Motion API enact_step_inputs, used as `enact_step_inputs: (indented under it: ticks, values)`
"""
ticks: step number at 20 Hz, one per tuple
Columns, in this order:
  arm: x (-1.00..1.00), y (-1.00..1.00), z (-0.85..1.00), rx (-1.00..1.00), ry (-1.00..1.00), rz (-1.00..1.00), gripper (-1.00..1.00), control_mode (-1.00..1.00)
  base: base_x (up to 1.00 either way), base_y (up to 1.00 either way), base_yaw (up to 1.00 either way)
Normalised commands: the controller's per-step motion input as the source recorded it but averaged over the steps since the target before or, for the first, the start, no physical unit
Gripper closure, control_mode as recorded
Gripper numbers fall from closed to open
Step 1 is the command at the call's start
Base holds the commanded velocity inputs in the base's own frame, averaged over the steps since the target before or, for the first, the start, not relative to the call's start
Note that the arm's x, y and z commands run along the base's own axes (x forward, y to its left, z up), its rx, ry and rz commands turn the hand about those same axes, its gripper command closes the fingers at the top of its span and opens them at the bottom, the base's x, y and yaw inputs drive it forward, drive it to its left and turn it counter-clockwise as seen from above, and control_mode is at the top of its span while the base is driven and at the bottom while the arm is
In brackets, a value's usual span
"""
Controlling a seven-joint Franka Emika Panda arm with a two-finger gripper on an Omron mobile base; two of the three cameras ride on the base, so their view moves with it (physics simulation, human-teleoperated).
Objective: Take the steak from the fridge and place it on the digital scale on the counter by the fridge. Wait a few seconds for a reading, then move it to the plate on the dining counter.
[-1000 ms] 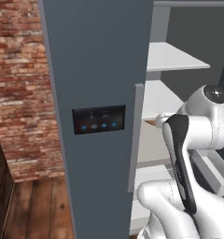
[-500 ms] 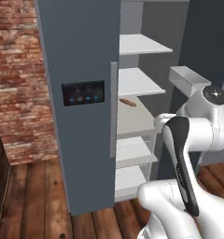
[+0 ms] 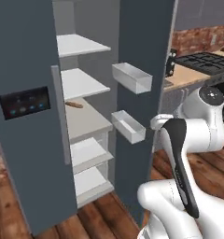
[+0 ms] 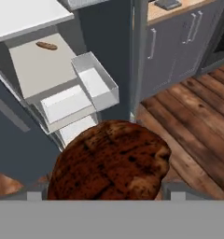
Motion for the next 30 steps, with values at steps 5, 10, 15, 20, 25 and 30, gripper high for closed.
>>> enact_step_inputs:
  ticks: [5, 10, 15, 20, 25, 30]
  values:
    - [0.0, 0.0, 0.0, 0.0, 0.0, 0.0, 1.0, 1.0, 0.0, -0.83, -0.71]
    - [0.0, 0.0, 0.0, 0.0, 0.0, 0.0, 1.0, 1.0, 0.0, -0.88, -0.67]
    - [0.0, 0.0, 0.0, 0.0, 0.0, 0.0, 1.0, 1.0, 0.47, -0.71, -0.38]
    - [0.0, 0.0, 0.0, 0.0, 0.0, 0.0, 1.0, 1.0, 0.99, -0.62, 0.01]
    - [0.0, 0.0, 0.0, 0.0, 0.0, 0.0, 1.0, 1.0, 1.0, -0.51, 0.17]
    - [0.0, 0.0, 0.0, 0.0, 0.0, 0.0, 1.0, 1.0, 1.0, -0.11, 0.14]
